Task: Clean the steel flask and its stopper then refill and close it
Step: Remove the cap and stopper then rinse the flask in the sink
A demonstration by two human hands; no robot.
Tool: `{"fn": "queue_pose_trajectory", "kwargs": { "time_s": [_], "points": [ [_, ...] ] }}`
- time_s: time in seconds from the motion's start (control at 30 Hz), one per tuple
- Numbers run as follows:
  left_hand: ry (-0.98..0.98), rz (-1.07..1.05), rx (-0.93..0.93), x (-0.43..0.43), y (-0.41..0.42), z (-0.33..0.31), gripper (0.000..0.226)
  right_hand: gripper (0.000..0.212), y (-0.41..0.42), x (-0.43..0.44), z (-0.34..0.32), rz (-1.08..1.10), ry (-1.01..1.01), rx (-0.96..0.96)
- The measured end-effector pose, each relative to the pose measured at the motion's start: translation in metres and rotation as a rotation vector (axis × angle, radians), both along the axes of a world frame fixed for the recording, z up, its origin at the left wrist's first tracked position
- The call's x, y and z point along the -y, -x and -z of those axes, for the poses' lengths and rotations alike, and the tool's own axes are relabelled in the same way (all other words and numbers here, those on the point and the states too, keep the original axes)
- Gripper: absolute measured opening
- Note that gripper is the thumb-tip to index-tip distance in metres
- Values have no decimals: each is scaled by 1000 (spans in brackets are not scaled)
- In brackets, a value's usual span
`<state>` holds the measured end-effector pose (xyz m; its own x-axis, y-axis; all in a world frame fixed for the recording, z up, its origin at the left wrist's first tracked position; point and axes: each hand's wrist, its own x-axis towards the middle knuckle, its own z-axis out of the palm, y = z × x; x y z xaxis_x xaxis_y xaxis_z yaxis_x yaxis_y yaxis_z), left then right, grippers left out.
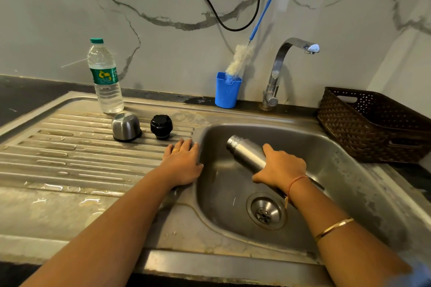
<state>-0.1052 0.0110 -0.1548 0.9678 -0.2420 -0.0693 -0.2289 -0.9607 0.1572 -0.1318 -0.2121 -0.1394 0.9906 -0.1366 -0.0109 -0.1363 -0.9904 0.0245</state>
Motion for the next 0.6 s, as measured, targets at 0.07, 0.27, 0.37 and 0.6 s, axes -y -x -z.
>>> {"fn": "queue_pose_trajectory", "kwargs": {
  "time_s": [0.07,0.27,0.37,0.6],
  "points": [
    [-4,-1,-2,0,0,0,65,64,3,0,-2,-3,58,-92],
    [-10,-2,-9,0,1,0,65,62,4,4,0,-2,-4,-108],
    [-9,-1,-8,-1,1,0,65,59,5,4,-3,-12,2,-95],
    [-9,-2,-9,0,4,-1,65,58,6,5,-1,-37,16,-126]
  ]
}}
